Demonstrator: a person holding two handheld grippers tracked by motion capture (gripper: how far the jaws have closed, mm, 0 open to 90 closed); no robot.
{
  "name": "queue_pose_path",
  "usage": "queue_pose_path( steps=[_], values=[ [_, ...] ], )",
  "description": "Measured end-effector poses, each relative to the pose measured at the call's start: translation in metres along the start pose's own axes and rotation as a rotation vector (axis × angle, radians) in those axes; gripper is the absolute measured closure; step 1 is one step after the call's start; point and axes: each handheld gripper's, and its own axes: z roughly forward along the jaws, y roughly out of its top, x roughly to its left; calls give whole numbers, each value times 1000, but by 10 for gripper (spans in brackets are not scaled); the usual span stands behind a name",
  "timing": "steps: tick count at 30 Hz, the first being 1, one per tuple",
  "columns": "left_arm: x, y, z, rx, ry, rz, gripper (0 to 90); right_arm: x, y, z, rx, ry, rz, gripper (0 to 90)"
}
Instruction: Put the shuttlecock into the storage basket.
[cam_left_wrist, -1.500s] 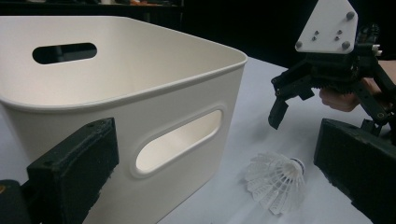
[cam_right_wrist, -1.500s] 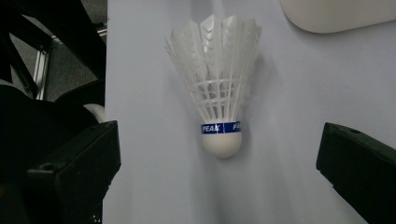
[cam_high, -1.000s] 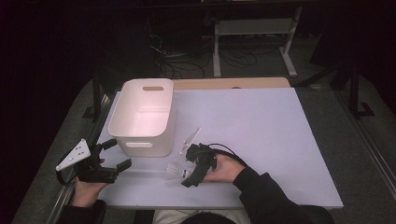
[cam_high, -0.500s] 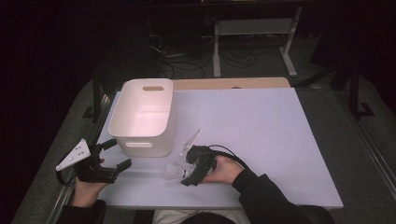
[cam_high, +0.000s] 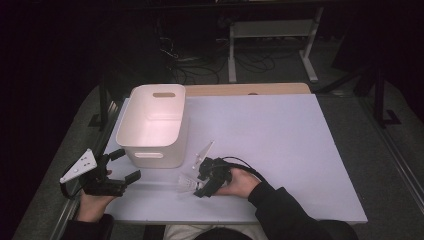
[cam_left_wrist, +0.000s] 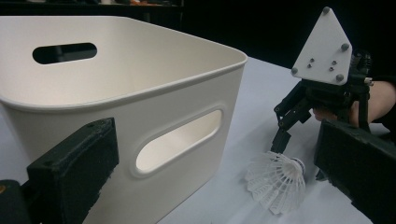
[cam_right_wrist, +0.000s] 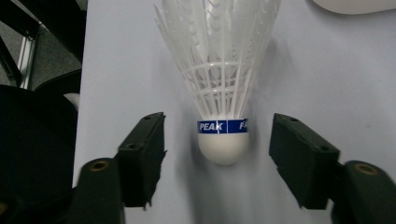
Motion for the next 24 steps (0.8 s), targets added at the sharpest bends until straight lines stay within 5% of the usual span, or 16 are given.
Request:
queue_pose_path(
  steps=[12, 24],
  values=[
    [0, 0, 0, 3, 1, -1, 0, 0, 0, 1, -4, -2, -9, 627],
    [0, -1, 1, 14, 4, 5, 0, 0, 0, -9, -30, 14, -1, 637]
  ],
)
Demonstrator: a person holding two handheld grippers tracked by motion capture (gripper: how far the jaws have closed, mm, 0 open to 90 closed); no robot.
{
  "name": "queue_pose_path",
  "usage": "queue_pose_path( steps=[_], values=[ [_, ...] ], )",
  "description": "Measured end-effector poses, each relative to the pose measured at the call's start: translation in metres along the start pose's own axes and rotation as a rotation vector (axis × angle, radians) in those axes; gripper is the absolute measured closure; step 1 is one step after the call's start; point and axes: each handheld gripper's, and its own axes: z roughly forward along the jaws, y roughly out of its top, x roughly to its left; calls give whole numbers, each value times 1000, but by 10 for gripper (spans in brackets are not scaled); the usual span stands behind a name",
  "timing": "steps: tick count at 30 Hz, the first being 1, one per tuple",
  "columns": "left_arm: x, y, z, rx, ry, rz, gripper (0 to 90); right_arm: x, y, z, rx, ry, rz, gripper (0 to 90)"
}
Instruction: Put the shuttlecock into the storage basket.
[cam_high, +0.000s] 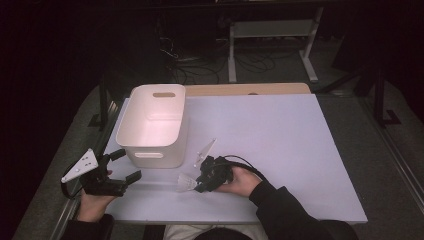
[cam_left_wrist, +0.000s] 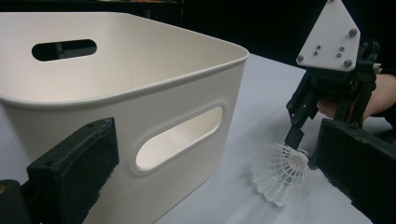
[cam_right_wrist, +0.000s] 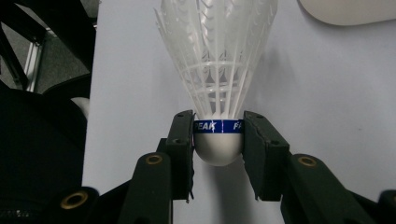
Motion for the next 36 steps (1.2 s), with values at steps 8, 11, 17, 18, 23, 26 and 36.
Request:
queue_pose_path(
  steps=[8, 11, 17, 18, 23, 26, 36],
  values=[
    [0, 0, 1, 3, 8, 0, 0, 0, 0, -16, -38, -13, 14, 637],
    [0, 0, 1, 4, 10, -1, 0, 0, -1, -23, -50, -17, 22, 637],
    [0, 0, 1, -1, 17, -6, 0, -3, 0, -47, -109, -40, 38, 637],
    [1, 0, 1, 2, 19, -6, 0, -4, 0, -51, -117, -43, 40, 638],
    [1, -1, 2, 2, 21, -16, 0, -7, 2, -69, -149, -65, 50, 637],
    [2, -1, 1, 1, 21, -17, 0, -9, 3, -80, -175, -75, 53, 638],
    [2, -2, 2, 4, 24, -25, 0, -13, 12, -103, -214, -101, 57, 638]
  ],
)
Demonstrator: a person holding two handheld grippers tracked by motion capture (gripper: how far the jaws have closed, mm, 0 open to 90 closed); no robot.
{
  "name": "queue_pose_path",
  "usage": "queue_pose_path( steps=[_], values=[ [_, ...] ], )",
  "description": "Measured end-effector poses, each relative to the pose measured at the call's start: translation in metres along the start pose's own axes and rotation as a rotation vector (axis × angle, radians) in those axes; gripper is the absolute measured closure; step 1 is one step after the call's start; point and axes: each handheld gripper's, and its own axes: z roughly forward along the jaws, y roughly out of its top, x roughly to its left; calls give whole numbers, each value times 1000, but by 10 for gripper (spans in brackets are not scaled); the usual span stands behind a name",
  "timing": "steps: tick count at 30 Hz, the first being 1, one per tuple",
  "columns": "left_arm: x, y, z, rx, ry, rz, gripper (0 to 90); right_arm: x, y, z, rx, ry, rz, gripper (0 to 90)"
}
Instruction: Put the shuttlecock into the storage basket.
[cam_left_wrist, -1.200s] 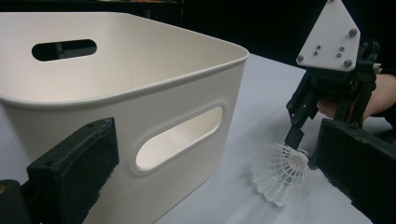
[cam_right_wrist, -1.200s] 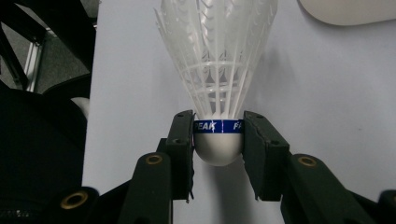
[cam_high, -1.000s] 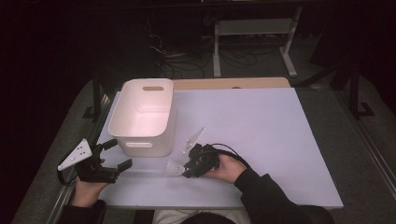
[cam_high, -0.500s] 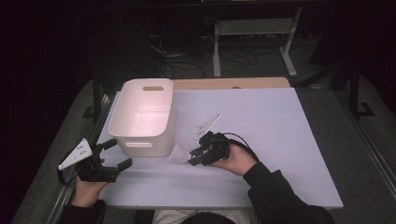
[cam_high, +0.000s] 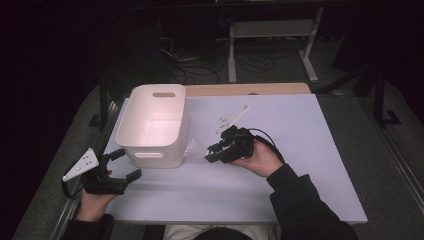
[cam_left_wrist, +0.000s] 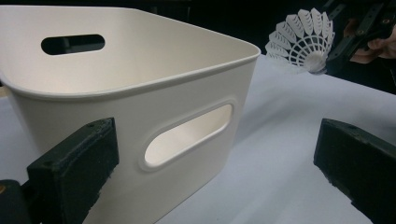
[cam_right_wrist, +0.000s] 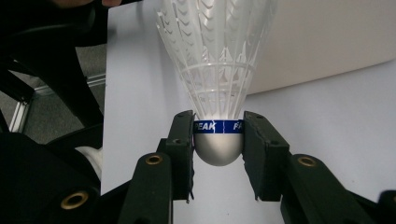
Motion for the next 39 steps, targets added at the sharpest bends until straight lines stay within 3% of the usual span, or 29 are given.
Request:
queue_pose_path(
  steps=[18, 39],
  values=[
    [0, 0, 0, 3, -6, -2, 0, -10, 21, -18, -24, -32, -3, 638],
    [0, 0, -1, 5, -7, 1, 0, -21, 41, -21, -35, -49, 6, 638]
  ],
)
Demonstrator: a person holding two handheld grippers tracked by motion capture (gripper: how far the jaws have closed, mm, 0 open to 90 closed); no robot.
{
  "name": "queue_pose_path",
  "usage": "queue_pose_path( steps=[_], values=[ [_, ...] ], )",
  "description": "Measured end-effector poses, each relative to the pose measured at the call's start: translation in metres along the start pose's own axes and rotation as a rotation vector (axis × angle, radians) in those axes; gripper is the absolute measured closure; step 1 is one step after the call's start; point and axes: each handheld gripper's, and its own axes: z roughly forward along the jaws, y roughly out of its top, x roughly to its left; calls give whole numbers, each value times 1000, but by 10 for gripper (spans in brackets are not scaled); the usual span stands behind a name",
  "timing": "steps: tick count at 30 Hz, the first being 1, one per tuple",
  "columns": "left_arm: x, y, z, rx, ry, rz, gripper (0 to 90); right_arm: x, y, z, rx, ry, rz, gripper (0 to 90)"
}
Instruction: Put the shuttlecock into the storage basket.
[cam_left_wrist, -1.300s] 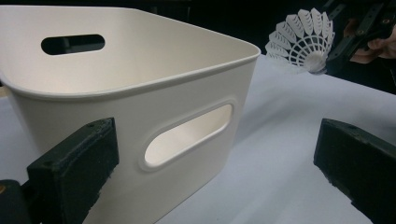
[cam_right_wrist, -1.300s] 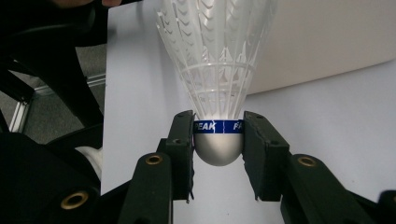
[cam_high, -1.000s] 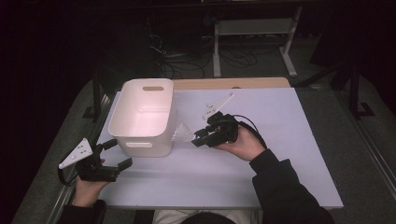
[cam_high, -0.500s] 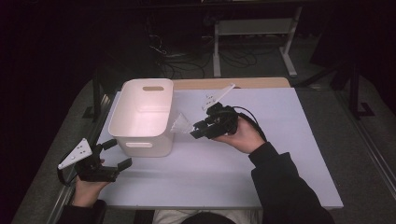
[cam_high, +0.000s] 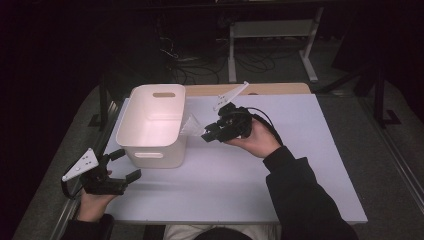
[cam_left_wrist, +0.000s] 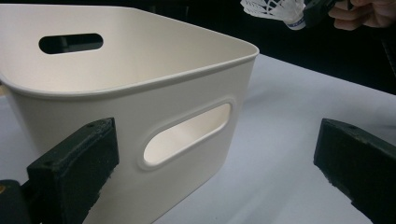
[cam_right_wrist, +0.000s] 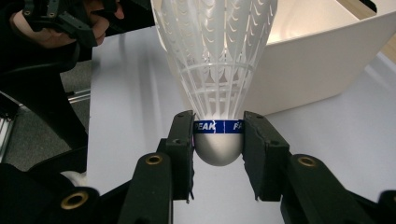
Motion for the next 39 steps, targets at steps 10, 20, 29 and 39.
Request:
queue_pose_path(
  steps=[10, 20, 29, 39],
  values=[
    [0, 0, 0, -1, -3, -1, 0, -9, 4, -3, 7, -15, 15, 638],
    [0, 0, 0, 0, -2, -1, 0, -18, 15, -10, 7, -30, 25, 638],
    [0, 0, 0, 0, -3, -1, 0, -19, 28, -10, 14, -28, 10, 638],
    [0, 0, 0, 3, -4, 1, 0, -15, 43, -6, 30, -26, -20, 638]
  ],
)
